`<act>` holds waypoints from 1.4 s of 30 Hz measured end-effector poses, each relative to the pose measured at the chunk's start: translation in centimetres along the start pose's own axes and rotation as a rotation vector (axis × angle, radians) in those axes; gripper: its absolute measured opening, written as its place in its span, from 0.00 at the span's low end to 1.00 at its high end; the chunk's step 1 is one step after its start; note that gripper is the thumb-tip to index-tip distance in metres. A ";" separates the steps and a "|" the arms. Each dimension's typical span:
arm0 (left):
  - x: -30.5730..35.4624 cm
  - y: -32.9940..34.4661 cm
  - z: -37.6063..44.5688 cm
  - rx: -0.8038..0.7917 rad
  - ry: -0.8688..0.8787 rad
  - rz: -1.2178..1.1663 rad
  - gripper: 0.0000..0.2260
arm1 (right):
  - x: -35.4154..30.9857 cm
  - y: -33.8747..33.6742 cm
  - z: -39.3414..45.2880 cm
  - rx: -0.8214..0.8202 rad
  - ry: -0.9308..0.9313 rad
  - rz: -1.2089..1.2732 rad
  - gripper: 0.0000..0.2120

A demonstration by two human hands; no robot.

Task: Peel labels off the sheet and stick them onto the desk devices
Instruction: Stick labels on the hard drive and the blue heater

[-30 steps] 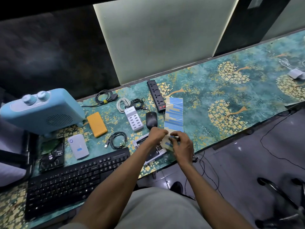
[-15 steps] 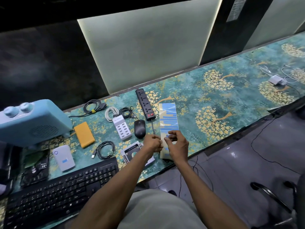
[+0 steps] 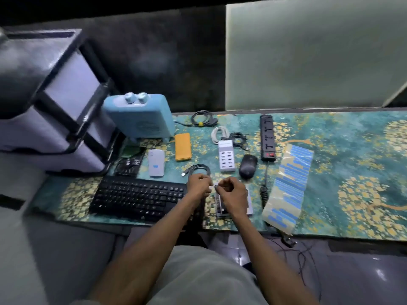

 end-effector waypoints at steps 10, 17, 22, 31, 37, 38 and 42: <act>1.4 -9.7 5.4 0.079 0.068 -0.056 0.04 | -3.2 9.5 3.6 -0.052 0.026 -0.010 0.05; 7.8 -20.3 8.8 0.449 0.686 0.320 0.19 | -8.1 17.0 7.8 0.128 0.086 0.123 0.01; 15.0 -24.9 10.0 0.632 1.071 0.571 0.32 | -11.3 21.6 10.5 0.180 0.065 0.172 0.03; 24.4 -27.1 12.8 0.419 0.909 1.137 0.30 | -14.8 23.9 13.3 0.189 0.000 0.200 0.03; 26.6 -28.5 13.9 0.270 0.792 1.247 0.40 | -16.1 24.6 14.9 0.113 -0.020 0.266 0.04; 26.7 -28.6 14.1 0.269 0.801 1.226 0.41 | -16.3 24.4 15.2 0.101 -0.022 0.287 0.04; 26.3 -29.6 14.9 0.266 0.828 1.068 0.40 | -16.4 23.5 15.9 0.097 0.028 0.398 0.05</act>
Point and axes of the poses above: each hand's wrist, its own z-axis towards the middle knuckle, its own y-axis out of the palm, x = y × z, the point moved 1 cm from there along z, towards the middle knuckle, and after that the axes turned 12 degrees about -y, right-handed, at the moved point
